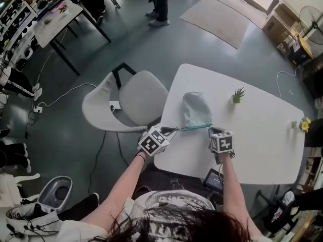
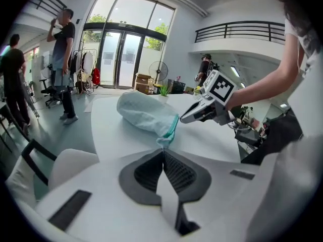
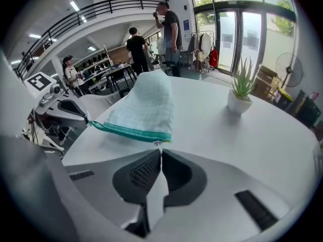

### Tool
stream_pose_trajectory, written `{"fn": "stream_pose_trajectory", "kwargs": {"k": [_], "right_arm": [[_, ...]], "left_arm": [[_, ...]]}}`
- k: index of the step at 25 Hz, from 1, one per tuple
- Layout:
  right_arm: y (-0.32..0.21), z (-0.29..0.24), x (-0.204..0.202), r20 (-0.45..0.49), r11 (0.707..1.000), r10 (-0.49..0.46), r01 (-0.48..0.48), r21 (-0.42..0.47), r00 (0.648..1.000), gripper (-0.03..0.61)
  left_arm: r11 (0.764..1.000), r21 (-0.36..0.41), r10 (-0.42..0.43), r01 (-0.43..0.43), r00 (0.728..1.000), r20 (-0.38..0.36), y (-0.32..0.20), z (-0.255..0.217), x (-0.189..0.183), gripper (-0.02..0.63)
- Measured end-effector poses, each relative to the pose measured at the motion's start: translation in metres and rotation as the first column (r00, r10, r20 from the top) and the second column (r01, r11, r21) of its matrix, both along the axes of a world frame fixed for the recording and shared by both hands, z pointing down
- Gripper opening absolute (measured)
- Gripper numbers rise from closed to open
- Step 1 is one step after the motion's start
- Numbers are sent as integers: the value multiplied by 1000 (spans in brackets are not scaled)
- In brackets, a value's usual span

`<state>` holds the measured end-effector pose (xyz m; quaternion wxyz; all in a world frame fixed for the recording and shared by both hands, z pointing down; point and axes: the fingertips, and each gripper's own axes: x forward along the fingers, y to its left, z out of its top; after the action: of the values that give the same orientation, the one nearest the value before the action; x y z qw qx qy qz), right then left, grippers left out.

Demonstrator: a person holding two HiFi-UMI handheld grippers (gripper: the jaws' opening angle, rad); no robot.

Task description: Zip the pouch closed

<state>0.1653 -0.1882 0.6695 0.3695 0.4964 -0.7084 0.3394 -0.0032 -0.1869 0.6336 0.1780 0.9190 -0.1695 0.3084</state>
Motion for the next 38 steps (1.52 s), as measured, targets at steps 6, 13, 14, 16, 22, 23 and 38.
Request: {"fn": "stream_pose_trajectory", "kwargs": {"k": [6,13,14,16,22,23,38], "right_arm": [[3,-4,-3,53,999,24,-26,35,998,5],[12,-12,-4,72,997,7,-13,82,997,60],[12,-15,-5,83,995,1,-9,95,997,60],[14,-24,-7,105,992,-16,3,128,994,58],[17,-58,-15,176,971,-65,21,238,982,49],[18,-64,-16,188,966,-73,23,257,980,49],[50,-122,-34,313,914,-228,92,396,922,48]], "left_arm": [[999,-6,37,-37,997,72,14,15,5,14],[1000,-11,1,0,997,76,25,21,11,15],[1000,-11,-10,11,998,69,27,18,12,15],[999,-10,-36,37,998,53,30,13,14,15],[991,9,-133,133,991,11,36,-6,15,15],[989,14,-150,150,989,4,37,-10,15,15],[921,94,-363,378,921,-144,61,-79,21,15]]}}
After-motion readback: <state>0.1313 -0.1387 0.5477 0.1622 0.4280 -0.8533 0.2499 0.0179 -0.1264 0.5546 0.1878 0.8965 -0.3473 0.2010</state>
